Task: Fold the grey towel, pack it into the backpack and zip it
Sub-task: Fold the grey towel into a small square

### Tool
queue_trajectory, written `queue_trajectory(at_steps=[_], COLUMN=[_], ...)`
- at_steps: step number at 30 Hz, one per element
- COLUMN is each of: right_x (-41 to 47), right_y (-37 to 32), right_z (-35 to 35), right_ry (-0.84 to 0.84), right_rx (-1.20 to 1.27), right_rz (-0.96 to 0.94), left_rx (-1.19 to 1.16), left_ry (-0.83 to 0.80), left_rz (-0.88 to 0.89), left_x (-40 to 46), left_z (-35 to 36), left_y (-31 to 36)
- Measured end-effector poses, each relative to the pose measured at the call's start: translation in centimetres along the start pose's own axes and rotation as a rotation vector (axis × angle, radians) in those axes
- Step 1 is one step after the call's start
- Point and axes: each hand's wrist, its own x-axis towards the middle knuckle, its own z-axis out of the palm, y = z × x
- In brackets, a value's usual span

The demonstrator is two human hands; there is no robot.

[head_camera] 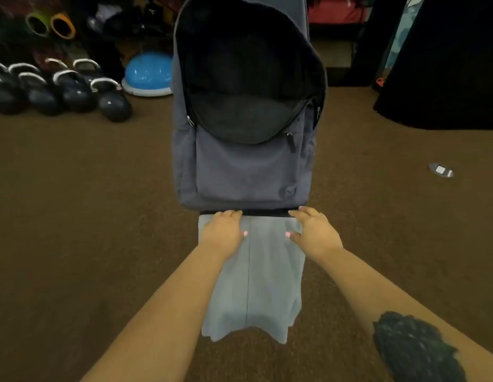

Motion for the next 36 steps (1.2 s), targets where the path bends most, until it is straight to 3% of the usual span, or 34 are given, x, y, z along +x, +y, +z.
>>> queue_trajectory(at_steps=[6,10,14,17,19,21,24,36], right_x=[0.8,0.8,0.5,0.1,-0.1,-0.3,-1.0,-4.8], right_y=[0.2,0.0,-0.5,-1.1,-1.8,-2.6,-4.4,-13.1], right_z=[1.4,1.3,0.2,-1.2,-2.7,-4.9,-9.4,-30.0], right_ry=[-0.079,-0.052,0.010,0.032,0.027,0.014,-0.013,-0.001], right_rx=[-0.114,-0.169,-0.234,-0.117,0.127,0.354,0.474,0.495], right_rz=[0.061,0.038,-0.005,-0.016,0.023,0.062,0.044,-0.095], left_rx=[0.116,0.194,0.127,0.077,-0.069,-0.276,-0.405,-0.282], left_ry=[0.075,0.122,0.129,0.111,0.081,0.050,0.026,0.163], left_rz=[-0.010,0.078,0.110,0.112,0.103,0.086,0.062,0.108], left_x=[0.3,0.0,-0.1,-0.8,-1.4,-1.9,-2.9,-7.4], left_z=[0.7,-0.3,-1.6,-3.3,-4.7,-6.7,-10.9,-32.1], left_y=[-0.4,-0.3,-0.3,-0.3,-0.3,-0.4,-0.1,4.5])
